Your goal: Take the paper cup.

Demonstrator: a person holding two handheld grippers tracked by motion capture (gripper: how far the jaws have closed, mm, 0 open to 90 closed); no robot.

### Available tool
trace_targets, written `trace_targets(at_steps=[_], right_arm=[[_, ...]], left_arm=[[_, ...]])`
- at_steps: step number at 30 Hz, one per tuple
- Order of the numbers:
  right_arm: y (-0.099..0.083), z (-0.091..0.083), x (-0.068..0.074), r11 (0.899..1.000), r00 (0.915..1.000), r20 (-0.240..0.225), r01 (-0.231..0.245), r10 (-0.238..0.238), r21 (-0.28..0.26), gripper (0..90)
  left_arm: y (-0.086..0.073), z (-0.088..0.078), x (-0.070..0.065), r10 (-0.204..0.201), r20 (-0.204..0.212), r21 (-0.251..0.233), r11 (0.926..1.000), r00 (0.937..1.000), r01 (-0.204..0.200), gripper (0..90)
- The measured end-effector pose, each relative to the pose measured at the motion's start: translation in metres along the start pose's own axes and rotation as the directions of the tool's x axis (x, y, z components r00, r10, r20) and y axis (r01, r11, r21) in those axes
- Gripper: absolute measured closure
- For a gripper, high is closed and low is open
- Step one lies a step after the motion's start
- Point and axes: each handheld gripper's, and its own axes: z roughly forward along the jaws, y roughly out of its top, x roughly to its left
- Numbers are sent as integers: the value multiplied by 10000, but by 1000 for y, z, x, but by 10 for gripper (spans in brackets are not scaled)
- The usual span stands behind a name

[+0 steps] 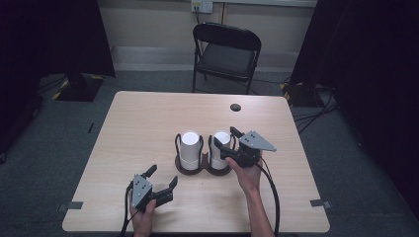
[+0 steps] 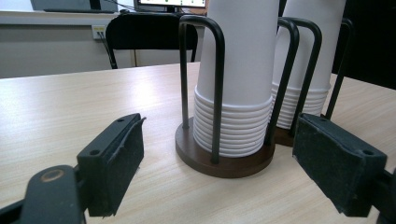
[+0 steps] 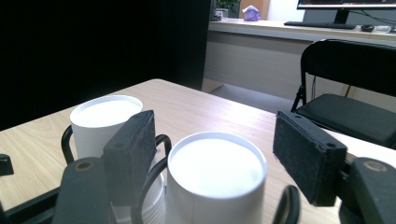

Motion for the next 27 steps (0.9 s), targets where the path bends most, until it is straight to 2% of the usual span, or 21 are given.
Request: trace_targets(at_steps=[10, 22, 27], right_arm=[[-7, 18, -1, 9998, 9999, 31, -131, 131, 142, 295], [-12, 24, 0, 9998, 9999, 111, -109, 107, 182, 316], [-16, 25, 1, 9993, 9996, 97, -265, 262, 251, 317]], left_arm=[[0, 0, 0, 18, 0, -6, 10000, 10000, -18, 164], [0, 0, 0, -22, 13, -25, 10000, 10000, 22, 164], [0, 0, 0, -24, 16, -42, 10000, 10000, 24, 164]])
